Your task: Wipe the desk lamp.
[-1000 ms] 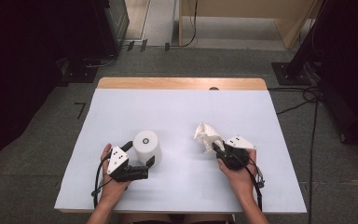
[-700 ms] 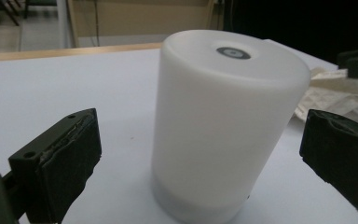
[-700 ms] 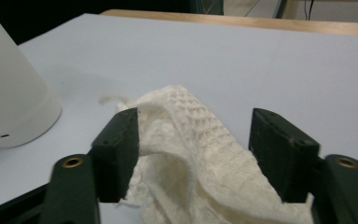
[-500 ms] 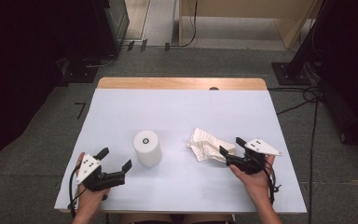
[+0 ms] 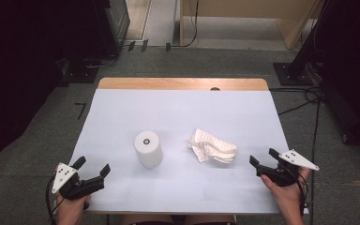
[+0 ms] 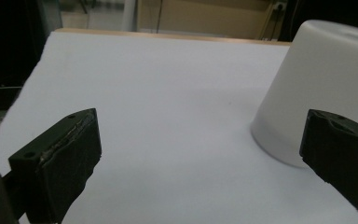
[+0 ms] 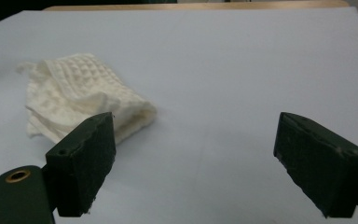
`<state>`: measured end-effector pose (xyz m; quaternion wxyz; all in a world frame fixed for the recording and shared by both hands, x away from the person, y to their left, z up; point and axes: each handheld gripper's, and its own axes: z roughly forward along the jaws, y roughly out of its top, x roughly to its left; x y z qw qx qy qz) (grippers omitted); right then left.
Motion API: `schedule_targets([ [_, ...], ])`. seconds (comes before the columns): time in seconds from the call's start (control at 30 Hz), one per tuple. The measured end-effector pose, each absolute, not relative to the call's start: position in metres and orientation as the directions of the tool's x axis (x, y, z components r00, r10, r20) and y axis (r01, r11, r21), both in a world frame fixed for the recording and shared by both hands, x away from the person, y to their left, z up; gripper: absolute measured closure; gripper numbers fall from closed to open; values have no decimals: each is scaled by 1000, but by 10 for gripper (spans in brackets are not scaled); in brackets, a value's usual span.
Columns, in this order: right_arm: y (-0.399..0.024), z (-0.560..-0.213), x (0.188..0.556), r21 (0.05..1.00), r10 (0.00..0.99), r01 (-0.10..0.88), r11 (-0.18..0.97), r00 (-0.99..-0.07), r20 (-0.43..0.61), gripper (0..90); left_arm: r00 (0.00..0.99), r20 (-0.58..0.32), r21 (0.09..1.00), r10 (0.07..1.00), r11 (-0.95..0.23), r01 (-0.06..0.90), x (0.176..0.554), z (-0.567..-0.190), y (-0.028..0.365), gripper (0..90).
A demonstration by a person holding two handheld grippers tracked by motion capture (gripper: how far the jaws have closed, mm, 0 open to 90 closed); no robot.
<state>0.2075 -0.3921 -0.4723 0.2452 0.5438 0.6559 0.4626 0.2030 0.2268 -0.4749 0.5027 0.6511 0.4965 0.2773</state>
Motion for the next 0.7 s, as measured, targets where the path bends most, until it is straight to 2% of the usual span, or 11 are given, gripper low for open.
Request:
schedule_targets([
  [0.13,-409,-479,197,863,959,505,-7,-242,150,118,336,-151,925,930,13,379,203,-476,237,0],
  [0.37,-422,-489,190,843,971,536,-42,-177,161,117,339,-124,903,933,-35,428,208,-485,235,0],
  [0.7,-416,-493,194,832,970,554,-27,-186,155,117,333,-124,883,935,-49,467,211,-491,234,0],
])
